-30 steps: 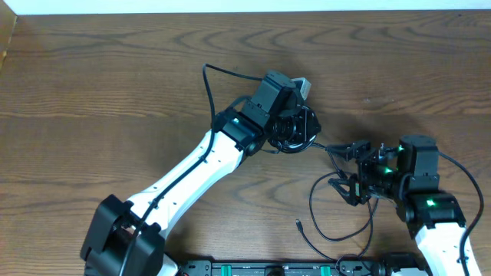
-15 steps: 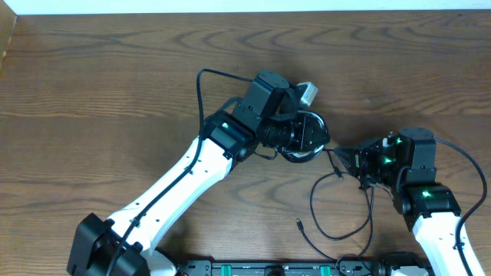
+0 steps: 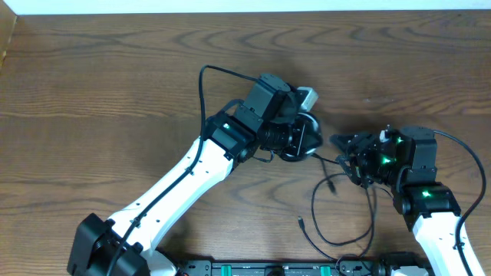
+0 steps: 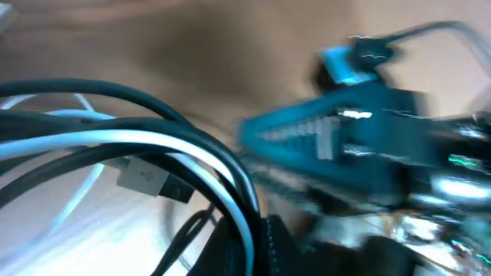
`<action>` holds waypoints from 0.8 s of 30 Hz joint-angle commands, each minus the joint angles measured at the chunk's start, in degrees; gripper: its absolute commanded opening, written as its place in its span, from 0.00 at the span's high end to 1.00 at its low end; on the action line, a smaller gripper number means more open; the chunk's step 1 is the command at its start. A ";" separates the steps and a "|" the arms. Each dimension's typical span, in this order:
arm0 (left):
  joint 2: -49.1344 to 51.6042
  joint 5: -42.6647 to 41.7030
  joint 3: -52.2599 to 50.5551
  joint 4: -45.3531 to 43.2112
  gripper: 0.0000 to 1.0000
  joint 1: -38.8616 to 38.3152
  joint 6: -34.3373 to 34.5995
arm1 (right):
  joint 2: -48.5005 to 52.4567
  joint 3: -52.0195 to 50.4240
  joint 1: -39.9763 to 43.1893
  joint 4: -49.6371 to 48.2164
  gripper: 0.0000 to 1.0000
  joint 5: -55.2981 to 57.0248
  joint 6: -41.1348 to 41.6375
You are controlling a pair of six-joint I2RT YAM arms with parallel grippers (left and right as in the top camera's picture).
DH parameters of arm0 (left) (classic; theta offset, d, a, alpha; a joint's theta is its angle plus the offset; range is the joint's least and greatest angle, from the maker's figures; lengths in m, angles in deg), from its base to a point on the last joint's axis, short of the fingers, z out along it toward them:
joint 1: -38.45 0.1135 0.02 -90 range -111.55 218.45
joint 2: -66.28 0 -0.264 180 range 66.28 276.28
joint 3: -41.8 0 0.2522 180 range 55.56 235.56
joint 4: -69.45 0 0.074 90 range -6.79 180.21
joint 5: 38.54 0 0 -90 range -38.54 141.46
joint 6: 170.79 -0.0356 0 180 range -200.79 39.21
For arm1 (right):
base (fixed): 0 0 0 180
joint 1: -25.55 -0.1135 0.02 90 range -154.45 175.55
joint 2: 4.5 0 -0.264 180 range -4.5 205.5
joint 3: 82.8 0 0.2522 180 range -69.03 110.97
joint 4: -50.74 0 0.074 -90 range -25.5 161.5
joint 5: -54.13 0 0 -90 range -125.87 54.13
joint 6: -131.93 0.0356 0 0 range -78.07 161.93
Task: Untangle cables
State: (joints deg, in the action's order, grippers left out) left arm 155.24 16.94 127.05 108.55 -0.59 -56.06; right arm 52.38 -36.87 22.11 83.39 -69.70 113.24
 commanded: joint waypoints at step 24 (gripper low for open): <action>-1.68 24.98 0.00 -4.98 0.92 -11.61 -0.63 | 10.67 -0.09 -6.03 -3.32 0.19 -1.73 22.14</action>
State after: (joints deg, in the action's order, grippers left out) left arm 155.24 39.95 127.05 103.77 -10.78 -56.96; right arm 61.27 -36.89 16.80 80.29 -72.23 131.64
